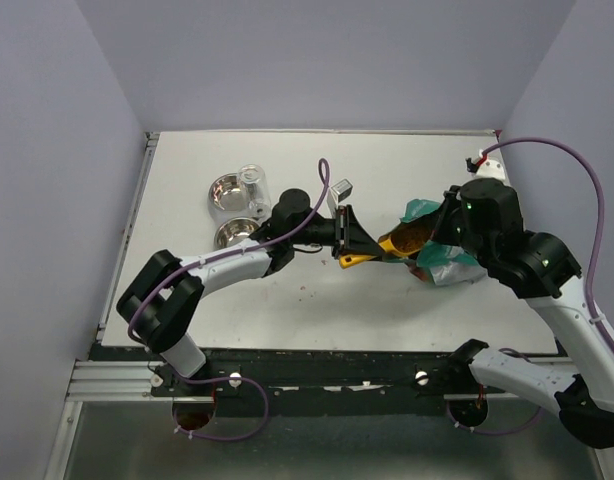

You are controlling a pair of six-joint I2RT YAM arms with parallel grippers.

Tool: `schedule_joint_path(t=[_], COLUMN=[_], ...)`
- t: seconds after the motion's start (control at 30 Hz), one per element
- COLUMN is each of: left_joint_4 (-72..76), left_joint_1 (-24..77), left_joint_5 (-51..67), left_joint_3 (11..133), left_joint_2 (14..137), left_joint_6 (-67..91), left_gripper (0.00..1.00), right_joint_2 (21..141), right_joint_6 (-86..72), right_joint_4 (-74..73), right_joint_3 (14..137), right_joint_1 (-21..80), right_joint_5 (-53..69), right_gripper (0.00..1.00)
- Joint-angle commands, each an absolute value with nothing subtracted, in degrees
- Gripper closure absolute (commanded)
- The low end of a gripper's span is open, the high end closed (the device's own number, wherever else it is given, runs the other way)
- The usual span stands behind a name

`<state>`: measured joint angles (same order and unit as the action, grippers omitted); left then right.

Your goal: Serve the pet food

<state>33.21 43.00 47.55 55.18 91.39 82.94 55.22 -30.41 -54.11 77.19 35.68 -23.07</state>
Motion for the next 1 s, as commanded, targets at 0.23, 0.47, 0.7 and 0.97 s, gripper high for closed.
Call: schedule_joint_path(t=[0.23, 0.47, 0.7, 0.97], left_joint_4=[38.8, 42.6, 35.0, 35.9], left_joint_1=[39.3, 39.2, 38.8, 38.1], left_joint_5=[47.7, 47.9, 47.9, 45.6], left_joint_3=[54.2, 54.1, 54.8, 51.7], left_joint_2=[83.9, 84.2, 82.0, 82.1], left_joint_6=[80.0, 83.1, 80.2, 81.6], left_gripper=[1.0, 1.0, 1.0, 1.0], right_joint_2=[51.4, 52.4, 53.3, 53.2], right_joint_6=[-28.7, -26.2, -26.5, -26.5], right_joint_4=[-52.5, -51.6, -51.6, -52.6], right_joint_3=[77.5, 77.1, 77.2, 77.9], right_joint_1=[36.0, 36.1, 36.0, 36.0], right_joint_5=[-25.0, -22.9, -23.3, -24.1], right_gripper=[1.0, 1.0, 1.0, 1.0])
